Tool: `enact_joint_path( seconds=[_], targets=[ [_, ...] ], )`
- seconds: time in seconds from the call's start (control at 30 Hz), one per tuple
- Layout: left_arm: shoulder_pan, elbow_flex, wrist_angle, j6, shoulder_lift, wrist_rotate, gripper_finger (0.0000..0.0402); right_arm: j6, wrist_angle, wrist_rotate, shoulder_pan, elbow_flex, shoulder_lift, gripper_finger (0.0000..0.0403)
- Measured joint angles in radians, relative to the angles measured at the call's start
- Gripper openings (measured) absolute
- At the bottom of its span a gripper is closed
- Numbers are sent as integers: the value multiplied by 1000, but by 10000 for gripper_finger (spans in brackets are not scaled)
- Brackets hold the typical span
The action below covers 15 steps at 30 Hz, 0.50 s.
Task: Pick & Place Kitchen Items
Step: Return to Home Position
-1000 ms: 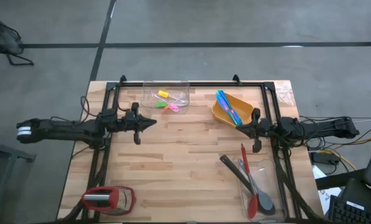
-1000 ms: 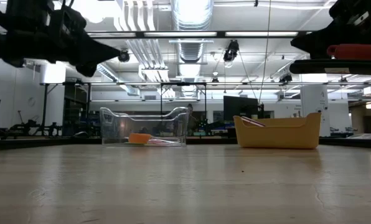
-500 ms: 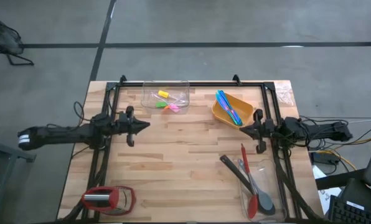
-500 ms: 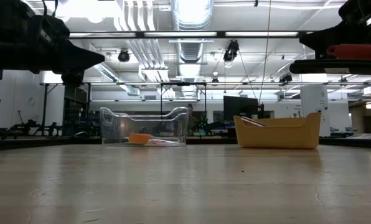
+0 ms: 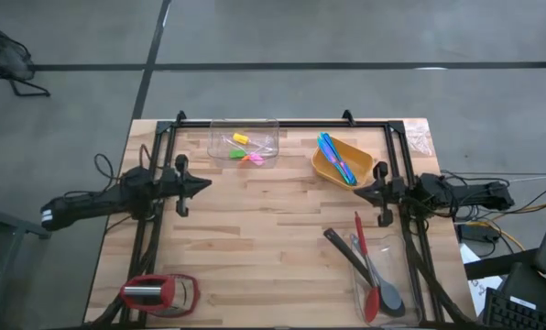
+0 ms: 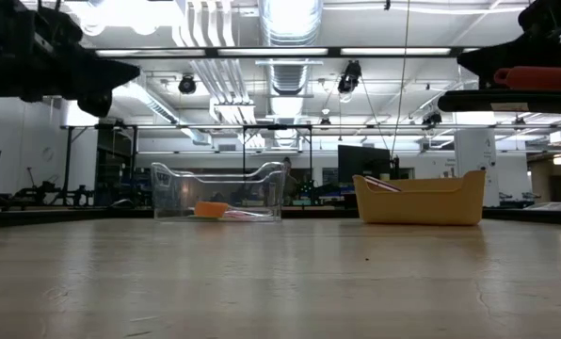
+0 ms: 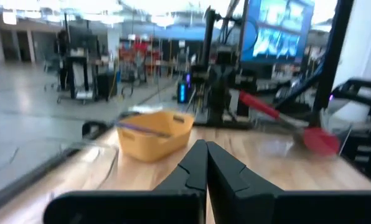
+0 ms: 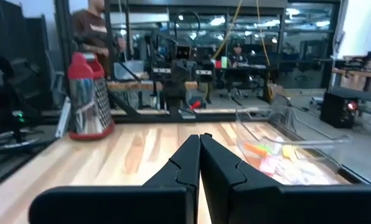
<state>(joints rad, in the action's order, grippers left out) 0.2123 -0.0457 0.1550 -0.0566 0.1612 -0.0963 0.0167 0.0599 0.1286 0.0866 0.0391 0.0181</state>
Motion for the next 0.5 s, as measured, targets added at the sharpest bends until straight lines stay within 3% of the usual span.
enact_joint_path(
  seconds=[0.27, 0.5],
  targets=[
    [1, 36, -98, 3, -140, -14, 7, -42, -2, -21, 0, -10, -11, 8],
    [2, 37, -107, 11, -161, 11, 11, -56, -14, 4, 0, -8, -9, 9]
  ],
)
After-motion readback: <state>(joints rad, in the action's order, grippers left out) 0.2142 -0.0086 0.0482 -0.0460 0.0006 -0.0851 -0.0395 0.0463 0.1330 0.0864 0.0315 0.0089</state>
